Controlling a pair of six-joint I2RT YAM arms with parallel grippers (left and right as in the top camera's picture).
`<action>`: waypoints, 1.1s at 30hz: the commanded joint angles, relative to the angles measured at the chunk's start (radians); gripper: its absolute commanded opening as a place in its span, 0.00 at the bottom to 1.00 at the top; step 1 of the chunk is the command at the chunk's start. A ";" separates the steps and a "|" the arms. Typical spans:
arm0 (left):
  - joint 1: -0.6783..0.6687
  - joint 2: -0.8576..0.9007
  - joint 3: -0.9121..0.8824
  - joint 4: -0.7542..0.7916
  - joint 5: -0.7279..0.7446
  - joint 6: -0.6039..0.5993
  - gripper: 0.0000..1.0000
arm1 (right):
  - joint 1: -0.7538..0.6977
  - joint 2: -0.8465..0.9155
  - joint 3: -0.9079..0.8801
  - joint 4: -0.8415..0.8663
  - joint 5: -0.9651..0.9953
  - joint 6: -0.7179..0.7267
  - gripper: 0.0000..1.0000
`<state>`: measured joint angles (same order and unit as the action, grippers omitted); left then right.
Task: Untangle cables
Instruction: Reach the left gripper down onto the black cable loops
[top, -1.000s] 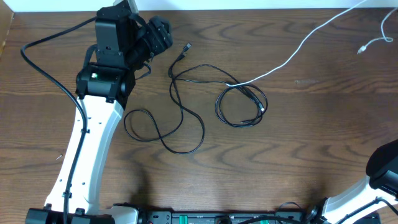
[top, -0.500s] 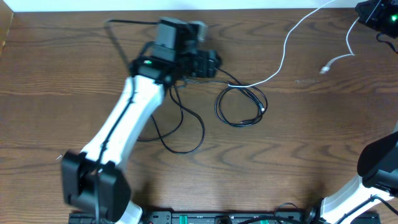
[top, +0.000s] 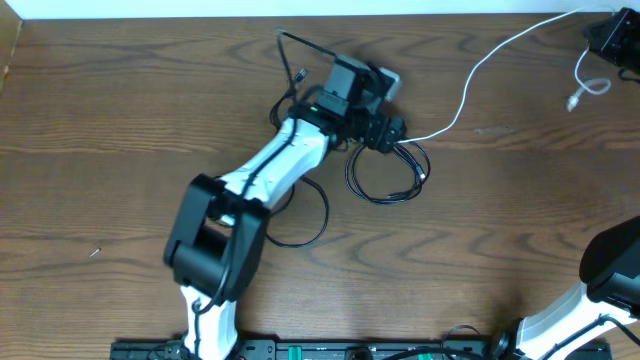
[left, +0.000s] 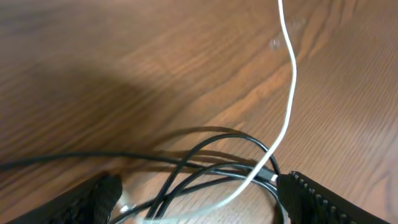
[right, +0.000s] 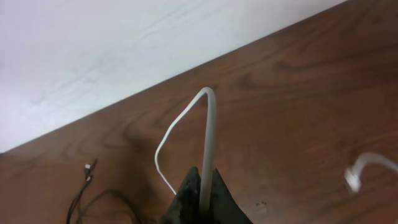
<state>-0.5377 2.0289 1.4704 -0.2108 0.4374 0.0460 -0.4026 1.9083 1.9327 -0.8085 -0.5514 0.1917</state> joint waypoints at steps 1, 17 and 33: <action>-0.042 0.051 0.012 0.040 -0.115 0.078 0.86 | -0.002 -0.010 0.010 -0.012 -0.002 -0.025 0.01; -0.058 0.135 0.012 0.183 -0.182 0.084 0.44 | -0.003 -0.010 0.010 -0.037 -0.008 -0.044 0.01; -0.025 -0.246 0.020 0.074 -0.436 0.078 0.08 | -0.003 -0.010 0.010 -0.047 -0.008 -0.060 0.01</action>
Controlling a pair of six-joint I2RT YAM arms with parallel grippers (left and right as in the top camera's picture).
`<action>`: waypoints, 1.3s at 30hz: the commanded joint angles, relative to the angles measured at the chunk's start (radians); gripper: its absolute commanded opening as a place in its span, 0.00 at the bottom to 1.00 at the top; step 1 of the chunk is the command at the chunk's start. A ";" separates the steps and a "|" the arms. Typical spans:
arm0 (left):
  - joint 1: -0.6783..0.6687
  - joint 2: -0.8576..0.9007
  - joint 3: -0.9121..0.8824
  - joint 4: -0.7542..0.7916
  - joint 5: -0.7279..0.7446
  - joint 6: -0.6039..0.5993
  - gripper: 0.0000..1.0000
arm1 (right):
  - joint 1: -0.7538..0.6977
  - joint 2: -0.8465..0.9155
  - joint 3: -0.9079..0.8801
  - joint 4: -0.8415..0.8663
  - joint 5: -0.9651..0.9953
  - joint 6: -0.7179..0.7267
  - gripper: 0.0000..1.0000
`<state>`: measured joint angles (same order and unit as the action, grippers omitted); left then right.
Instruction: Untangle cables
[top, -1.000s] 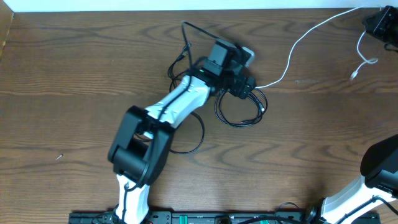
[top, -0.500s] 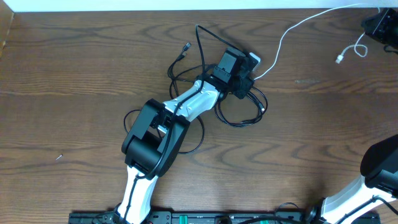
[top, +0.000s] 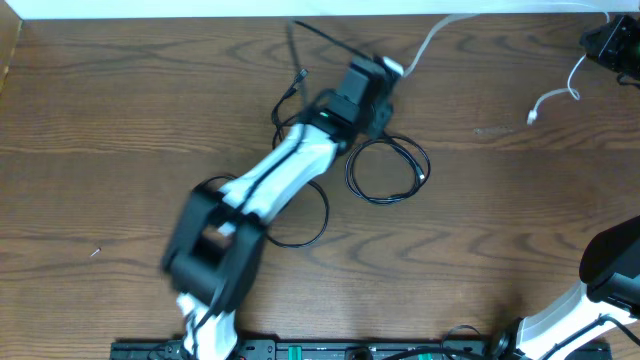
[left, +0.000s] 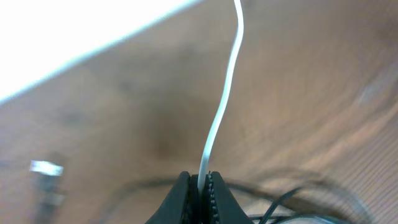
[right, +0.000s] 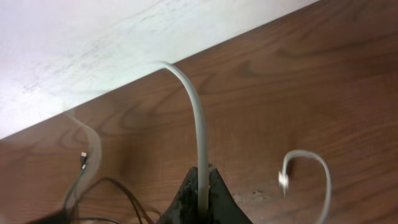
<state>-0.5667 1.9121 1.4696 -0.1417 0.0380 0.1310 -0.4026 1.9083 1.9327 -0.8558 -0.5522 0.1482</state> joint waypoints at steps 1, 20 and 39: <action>0.003 -0.149 0.021 0.021 -0.018 -0.009 0.08 | -0.003 -0.010 0.010 0.000 -0.007 -0.016 0.01; -0.095 0.039 0.021 0.349 0.239 -0.248 0.93 | -0.048 -0.010 0.010 -0.037 -0.006 -0.015 0.01; 0.084 -0.177 0.021 -0.129 0.239 -0.230 0.95 | -0.088 -0.010 0.233 0.347 0.326 0.015 0.01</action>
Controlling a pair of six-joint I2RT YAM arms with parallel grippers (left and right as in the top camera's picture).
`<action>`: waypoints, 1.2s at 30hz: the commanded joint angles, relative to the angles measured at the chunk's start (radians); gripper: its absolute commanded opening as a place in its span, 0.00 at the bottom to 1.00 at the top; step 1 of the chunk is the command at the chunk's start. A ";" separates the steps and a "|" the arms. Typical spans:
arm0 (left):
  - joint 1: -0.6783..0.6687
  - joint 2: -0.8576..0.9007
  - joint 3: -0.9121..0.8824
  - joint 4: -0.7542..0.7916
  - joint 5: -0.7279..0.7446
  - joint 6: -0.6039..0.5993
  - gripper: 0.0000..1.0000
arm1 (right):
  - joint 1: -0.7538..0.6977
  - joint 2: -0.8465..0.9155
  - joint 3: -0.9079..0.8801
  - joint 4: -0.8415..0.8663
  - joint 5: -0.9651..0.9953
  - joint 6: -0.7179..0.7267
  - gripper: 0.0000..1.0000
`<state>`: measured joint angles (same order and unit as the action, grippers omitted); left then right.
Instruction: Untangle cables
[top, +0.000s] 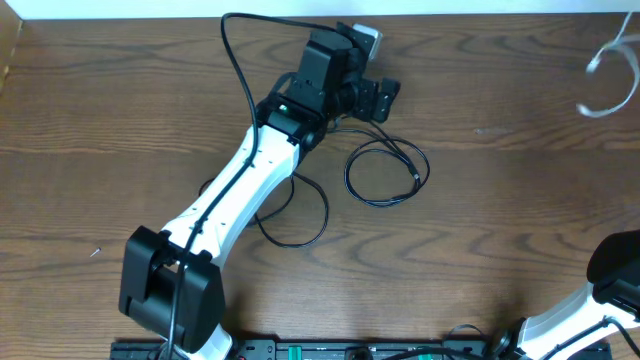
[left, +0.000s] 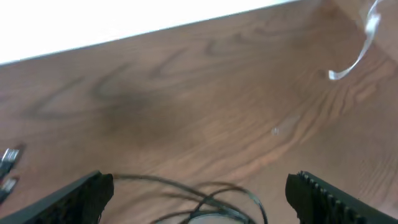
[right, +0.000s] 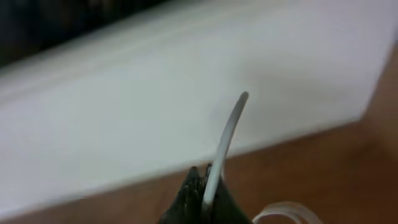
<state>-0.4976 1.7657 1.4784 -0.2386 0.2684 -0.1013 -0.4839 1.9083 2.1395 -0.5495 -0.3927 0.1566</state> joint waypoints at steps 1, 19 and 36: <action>0.017 -0.035 0.013 -0.046 0.009 0.003 0.94 | -0.006 -0.009 0.026 0.077 0.210 0.006 0.01; 0.021 -0.038 0.013 -0.151 0.008 0.003 0.95 | 0.001 0.309 0.025 0.280 0.220 -0.037 0.01; 0.022 -0.038 0.013 -0.176 0.008 0.003 0.95 | 0.047 0.423 0.091 -0.054 0.200 -0.076 0.99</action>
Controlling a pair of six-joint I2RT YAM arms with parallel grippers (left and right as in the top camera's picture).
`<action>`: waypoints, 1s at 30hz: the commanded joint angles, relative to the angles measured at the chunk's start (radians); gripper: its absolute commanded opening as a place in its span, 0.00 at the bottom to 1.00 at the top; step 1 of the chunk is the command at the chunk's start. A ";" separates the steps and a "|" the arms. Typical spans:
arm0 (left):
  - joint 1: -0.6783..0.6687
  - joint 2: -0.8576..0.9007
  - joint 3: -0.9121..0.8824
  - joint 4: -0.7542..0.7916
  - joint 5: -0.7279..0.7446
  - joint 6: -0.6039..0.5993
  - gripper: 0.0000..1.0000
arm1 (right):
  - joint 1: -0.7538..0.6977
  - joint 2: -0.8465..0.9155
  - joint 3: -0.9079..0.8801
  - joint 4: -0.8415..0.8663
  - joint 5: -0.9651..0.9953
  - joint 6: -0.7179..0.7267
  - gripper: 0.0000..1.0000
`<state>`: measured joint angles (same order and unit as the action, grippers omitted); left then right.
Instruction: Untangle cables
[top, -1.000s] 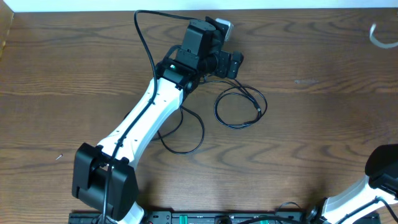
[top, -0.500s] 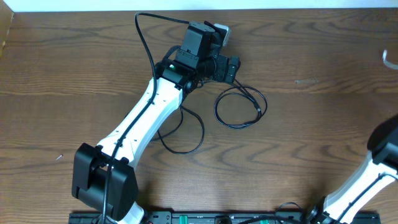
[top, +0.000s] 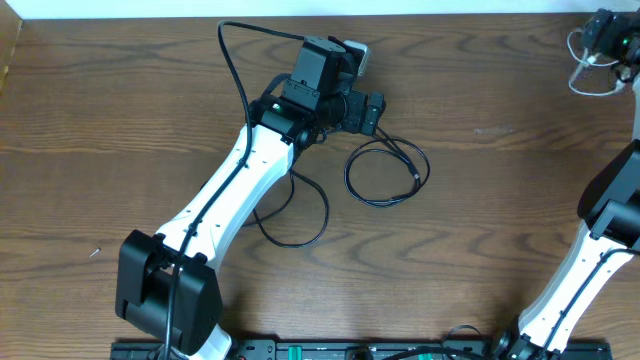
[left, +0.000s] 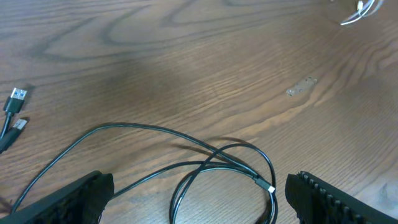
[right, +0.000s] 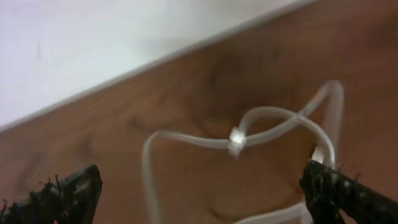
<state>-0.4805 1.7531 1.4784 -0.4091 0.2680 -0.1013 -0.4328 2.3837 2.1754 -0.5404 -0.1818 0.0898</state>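
The black cable (top: 386, 172) lies in a loose coil mid-table, with a second loop (top: 300, 215) trailing under my left arm. In the left wrist view the coil (left: 217, 162) is just ahead and its plugs (left: 15, 99) lie at the left. My left gripper (top: 362, 106) hangs open over the coil's back edge, nothing between its fingers (left: 68, 199). The white cable (top: 586, 75) lies bunched in the back right corner, apart from the black one. My right gripper (right: 205, 196) stands open right above the white loops (right: 236, 140).
The table's back edge and a white wall (right: 93, 37) run just behind the white cable. A small pale scuff (left: 301, 85) marks the wood right of the coil. A black lead (top: 228, 60) arcs up from my left arm.
My right gripper was shut on the white cable, held up at the far right. It is now open, and the white cable lies bunched on the table beneath it. The left gripper stays open.
First the white cable ran across the black coil, under my open left gripper, with the right gripper shut on it. Then both grippers were shut on it. Then the left was open and the white cable hung off right. Now it lies alone in the corner.
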 joint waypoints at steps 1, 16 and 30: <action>0.006 -0.025 0.013 -0.010 0.009 0.003 0.95 | -0.005 -0.065 0.080 -0.129 -0.011 -0.010 0.99; 0.096 -0.109 0.013 -0.047 0.009 0.003 0.95 | -0.004 -0.216 0.204 -0.517 -0.012 -0.108 0.99; 0.203 -0.350 0.013 -0.221 0.009 0.020 0.95 | 0.003 -0.367 0.204 -0.666 -0.192 -0.165 0.96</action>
<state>-0.2859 1.4494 1.4784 -0.5907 0.2676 -0.1005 -0.4355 2.0548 2.3573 -1.1774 -0.2356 -0.0196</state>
